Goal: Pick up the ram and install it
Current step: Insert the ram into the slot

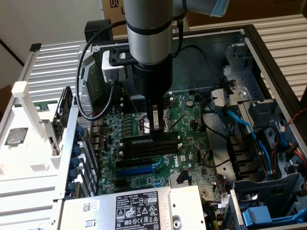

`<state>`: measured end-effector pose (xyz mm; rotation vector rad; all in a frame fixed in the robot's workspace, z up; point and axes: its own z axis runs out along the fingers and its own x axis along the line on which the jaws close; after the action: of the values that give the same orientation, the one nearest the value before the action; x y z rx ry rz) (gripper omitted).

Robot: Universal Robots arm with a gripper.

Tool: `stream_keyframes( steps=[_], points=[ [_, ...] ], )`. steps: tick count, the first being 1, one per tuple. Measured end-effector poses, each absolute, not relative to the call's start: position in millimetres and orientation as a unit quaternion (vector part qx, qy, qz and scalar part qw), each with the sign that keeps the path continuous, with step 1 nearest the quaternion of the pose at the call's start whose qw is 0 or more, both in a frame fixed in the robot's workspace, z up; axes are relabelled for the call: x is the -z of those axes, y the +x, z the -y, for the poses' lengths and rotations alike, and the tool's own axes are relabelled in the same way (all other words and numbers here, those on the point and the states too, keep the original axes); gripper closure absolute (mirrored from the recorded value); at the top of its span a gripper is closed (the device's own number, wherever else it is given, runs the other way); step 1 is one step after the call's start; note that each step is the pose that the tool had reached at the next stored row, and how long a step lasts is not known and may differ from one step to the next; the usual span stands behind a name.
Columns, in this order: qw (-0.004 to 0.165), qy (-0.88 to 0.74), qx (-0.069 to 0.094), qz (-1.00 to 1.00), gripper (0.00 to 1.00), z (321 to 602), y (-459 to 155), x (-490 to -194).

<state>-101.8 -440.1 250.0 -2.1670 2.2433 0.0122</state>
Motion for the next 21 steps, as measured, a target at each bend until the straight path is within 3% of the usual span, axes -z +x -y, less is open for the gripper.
stream_keyframes(
  steps=[21],
  points=[
    [0.011,-0.702,-0.004,-0.712,0.87,438.6,-102.8,-244.9]
  ],
)
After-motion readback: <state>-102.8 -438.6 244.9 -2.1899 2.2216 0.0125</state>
